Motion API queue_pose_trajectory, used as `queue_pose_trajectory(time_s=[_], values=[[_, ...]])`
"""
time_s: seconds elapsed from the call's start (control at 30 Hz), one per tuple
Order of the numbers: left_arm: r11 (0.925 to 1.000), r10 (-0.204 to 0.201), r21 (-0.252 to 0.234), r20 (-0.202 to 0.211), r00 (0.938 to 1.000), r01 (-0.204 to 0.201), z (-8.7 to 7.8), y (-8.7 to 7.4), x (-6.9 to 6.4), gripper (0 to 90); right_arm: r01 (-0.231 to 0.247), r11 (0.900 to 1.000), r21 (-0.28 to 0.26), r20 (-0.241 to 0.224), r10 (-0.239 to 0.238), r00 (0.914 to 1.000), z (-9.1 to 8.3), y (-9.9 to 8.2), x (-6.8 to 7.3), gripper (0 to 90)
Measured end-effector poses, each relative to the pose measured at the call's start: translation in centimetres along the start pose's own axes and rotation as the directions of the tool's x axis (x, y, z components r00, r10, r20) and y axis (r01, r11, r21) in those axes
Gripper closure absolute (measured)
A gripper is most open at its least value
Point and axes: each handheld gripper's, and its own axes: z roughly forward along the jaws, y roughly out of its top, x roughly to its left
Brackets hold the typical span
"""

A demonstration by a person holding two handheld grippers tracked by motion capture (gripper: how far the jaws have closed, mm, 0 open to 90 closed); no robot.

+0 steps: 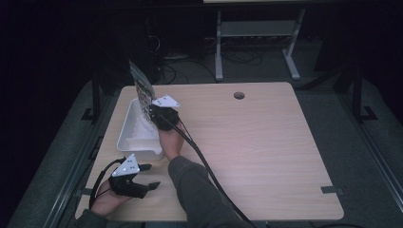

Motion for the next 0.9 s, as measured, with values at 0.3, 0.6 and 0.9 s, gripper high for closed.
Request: queue_pose_trajectory(time_s=[0.3, 0.6, 0.9], values=[[1.0, 0.002, 0.005, 0.0, 1.0, -0.002, 0.1, 0.0, 0.0, 27.5, -0.016, 0.9995, 0.026, 0.002, 0.016, 0.9999, -0.3, -0.3, -0.3, 75.9], [1.0, 0.001, 0.006, 0.001, 1.0, -0.001, 0.2, 0.0, 0.0, 27.5, -0.012, 0.9994, 0.033, 0.003, 0.012, 0.9999, -0.4, -0.4, -0.3, 75.8], [1.0, 0.004, 0.006, 0.004, 1.0, -0.004, 0.2, 0.1, 0.1, 27.5, -0.041, 0.9982, 0.044, -0.025, 0.042, 0.9988, -0.4, -0.1, -1.1, 72.1]])
